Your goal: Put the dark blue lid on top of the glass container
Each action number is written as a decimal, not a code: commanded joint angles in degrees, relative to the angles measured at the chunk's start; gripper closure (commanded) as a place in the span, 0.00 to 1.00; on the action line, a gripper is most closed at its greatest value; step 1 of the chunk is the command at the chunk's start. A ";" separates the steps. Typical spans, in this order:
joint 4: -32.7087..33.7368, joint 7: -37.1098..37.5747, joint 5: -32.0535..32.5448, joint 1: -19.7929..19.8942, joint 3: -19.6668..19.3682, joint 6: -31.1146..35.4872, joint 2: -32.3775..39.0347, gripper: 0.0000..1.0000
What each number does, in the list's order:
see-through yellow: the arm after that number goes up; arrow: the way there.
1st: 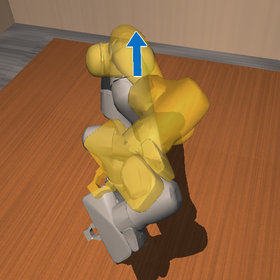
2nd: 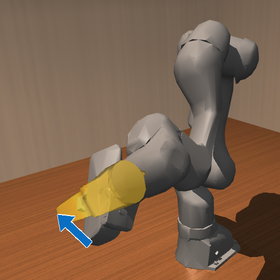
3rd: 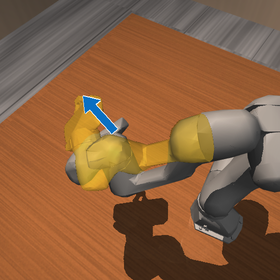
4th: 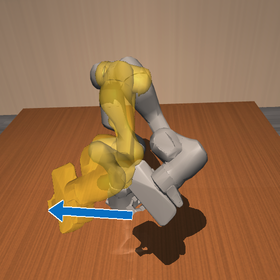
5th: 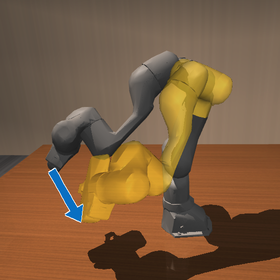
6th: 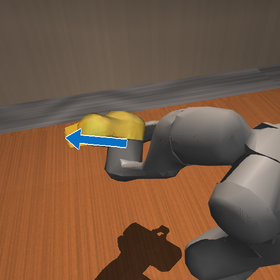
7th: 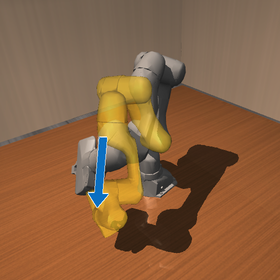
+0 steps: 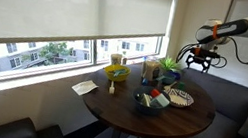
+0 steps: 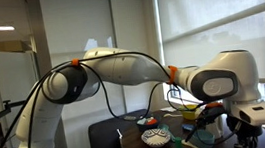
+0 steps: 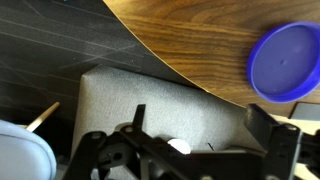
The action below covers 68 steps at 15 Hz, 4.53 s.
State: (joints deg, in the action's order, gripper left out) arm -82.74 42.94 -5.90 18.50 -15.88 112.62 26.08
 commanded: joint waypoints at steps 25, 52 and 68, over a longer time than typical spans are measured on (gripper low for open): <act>8.19 14.94 2.63 -5.68 -0.27 4.88 9.61 1.00; 11.36 -21.54 1.98 -10.97 9.73 0.32 -1.93 0.99; 24.29 -19.45 -1.06 -8.65 9.76 -1.60 7.76 0.99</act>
State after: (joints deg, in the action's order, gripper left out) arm -63.02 22.95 -5.58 9.54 -6.72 110.32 31.26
